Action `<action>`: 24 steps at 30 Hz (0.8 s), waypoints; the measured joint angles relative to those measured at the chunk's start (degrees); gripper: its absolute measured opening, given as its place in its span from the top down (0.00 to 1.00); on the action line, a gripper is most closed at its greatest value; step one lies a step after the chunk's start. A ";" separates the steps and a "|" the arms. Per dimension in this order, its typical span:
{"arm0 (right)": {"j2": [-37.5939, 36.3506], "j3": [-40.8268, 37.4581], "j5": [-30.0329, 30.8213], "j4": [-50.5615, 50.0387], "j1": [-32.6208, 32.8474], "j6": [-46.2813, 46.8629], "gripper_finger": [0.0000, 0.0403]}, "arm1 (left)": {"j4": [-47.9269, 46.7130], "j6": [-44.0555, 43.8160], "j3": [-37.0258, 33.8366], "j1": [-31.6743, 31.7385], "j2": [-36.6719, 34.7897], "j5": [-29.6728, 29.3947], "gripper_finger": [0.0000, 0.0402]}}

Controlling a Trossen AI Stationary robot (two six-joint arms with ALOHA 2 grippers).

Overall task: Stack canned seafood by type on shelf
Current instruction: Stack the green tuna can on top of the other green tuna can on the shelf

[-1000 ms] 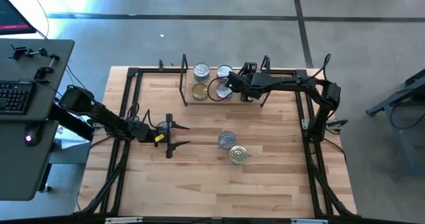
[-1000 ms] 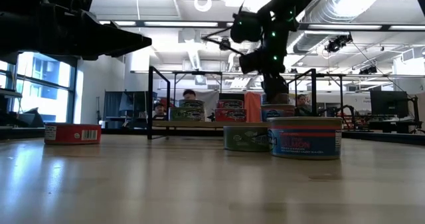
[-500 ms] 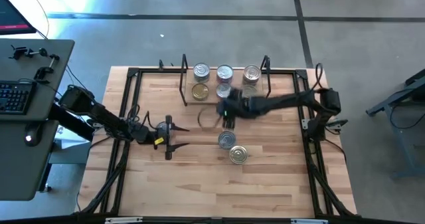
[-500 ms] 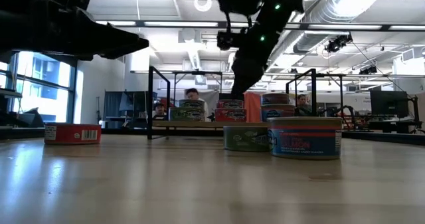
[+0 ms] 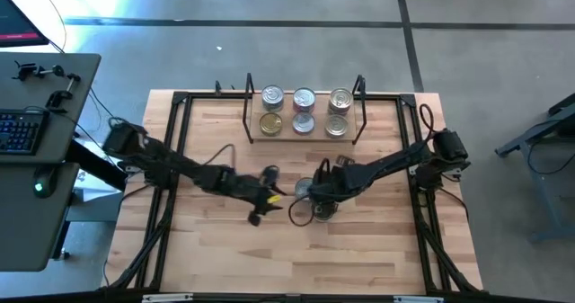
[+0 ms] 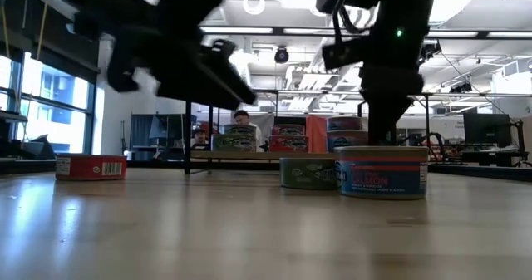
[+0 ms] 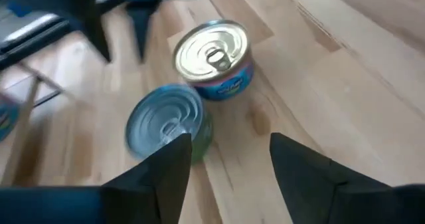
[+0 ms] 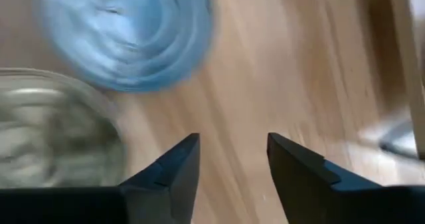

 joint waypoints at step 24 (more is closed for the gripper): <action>5.63 -12.82 -14.17 63.72 -1.83 -9.86 0.74 | -33.99 -4.63 8.50 2.33 -0.87 -22.72 0.60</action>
